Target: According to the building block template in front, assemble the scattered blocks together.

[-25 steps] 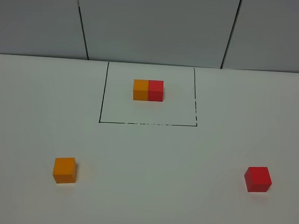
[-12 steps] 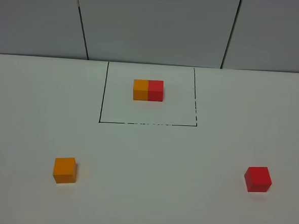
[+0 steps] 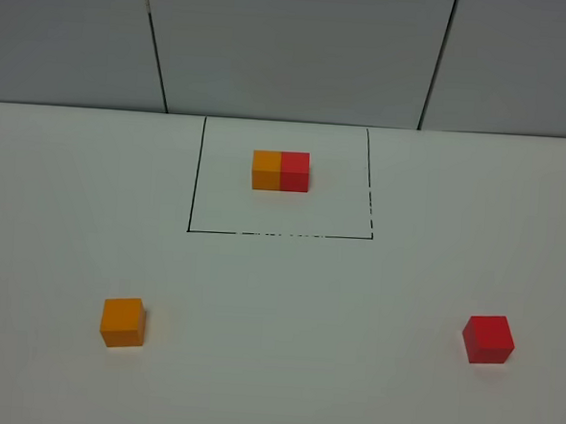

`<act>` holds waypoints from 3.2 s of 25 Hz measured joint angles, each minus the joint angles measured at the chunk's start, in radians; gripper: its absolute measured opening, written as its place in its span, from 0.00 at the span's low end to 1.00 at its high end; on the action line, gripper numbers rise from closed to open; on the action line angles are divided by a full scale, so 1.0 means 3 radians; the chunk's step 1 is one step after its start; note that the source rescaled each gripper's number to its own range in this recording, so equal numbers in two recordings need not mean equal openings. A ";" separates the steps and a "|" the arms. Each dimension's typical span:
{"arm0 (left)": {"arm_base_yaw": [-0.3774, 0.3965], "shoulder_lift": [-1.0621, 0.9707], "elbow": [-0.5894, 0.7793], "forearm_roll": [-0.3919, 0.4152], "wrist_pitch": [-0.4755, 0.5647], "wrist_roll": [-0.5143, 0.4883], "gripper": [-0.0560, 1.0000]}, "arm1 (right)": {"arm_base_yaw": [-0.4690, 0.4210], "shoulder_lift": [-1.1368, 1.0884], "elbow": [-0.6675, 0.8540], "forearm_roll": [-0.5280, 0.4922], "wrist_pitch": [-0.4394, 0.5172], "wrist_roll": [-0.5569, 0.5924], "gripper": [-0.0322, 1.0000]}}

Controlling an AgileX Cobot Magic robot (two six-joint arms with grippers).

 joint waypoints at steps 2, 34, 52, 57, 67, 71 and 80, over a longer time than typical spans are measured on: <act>0.0000 0.0000 0.0000 0.0000 0.0000 0.0000 0.55 | 0.0000 0.0000 0.0000 0.0000 0.0000 0.0000 0.64; 0.0000 0.2681 -0.1399 -0.0277 0.0241 -0.0487 0.77 | 0.0000 0.0000 0.0000 0.0000 0.0000 0.0000 0.64; -0.0271 0.4239 -0.1833 -0.0277 0.0499 -0.0370 0.77 | 0.0000 0.0000 0.0000 0.0000 0.0000 0.0000 0.64; -0.0534 0.4528 -0.1833 -0.0008 0.0433 -0.0528 0.77 | 0.0000 0.0000 0.0000 0.0000 0.0000 0.0000 0.64; -0.0593 0.4901 -0.1833 0.0055 -0.0272 -0.0688 0.77 | 0.0000 0.0000 0.0000 0.0000 0.0000 0.0000 0.64; -0.0593 0.5218 -0.1833 -0.0133 -0.0490 -0.0569 0.77 | 0.0000 0.0000 0.0000 0.0000 0.0000 0.0000 0.64; -0.0723 0.5735 -0.1833 -0.0318 -0.0729 -0.0332 0.77 | 0.0000 0.0000 0.0000 0.0000 0.0000 0.0000 0.64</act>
